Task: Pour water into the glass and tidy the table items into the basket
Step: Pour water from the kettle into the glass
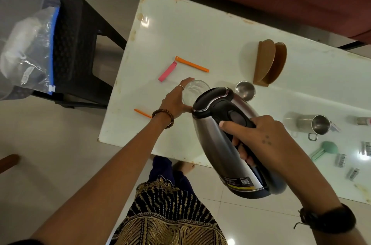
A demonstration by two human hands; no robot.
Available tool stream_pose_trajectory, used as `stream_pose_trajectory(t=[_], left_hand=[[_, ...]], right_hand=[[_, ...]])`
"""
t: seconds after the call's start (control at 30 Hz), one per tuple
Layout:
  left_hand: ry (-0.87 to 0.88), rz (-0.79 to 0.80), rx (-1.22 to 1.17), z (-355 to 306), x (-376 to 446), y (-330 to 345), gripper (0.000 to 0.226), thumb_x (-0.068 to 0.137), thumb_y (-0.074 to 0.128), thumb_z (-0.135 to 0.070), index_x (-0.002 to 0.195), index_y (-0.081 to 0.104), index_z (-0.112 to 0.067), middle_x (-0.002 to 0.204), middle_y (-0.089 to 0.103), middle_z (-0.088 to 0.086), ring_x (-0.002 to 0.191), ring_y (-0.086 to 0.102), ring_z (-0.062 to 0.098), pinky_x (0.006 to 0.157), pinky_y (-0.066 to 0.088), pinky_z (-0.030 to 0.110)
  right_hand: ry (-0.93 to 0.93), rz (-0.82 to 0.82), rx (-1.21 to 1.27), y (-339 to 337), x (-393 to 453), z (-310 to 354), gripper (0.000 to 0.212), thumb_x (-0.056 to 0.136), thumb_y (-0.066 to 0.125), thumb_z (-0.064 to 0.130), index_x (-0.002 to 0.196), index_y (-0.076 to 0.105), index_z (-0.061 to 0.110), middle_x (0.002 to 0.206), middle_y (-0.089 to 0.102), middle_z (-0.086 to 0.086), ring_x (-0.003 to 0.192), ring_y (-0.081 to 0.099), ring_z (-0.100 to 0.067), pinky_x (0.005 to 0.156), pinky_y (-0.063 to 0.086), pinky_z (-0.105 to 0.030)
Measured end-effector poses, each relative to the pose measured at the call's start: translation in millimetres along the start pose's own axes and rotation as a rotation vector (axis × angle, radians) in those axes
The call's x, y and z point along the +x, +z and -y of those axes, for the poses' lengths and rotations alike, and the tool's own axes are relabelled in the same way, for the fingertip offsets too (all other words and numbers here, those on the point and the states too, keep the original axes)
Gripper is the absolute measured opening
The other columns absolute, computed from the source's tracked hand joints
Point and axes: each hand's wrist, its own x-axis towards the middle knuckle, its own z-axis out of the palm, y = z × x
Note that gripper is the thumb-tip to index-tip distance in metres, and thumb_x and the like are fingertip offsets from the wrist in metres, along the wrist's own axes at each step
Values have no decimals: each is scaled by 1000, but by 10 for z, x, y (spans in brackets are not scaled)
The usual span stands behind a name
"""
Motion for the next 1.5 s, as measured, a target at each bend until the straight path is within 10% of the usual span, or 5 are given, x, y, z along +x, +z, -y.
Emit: stream_pose_trajectory(t=[1.5], left_hand=[[8, -12, 12, -42, 1, 5, 90, 63, 79, -6, 138, 30, -19, 140, 43, 5, 127, 40, 28, 107, 38, 44]], right_hand=[[22, -1, -12, -56, -59, 4, 37, 83, 61, 31, 59, 59, 3, 33, 52, 0, 26, 43, -8, 39, 40, -17]])
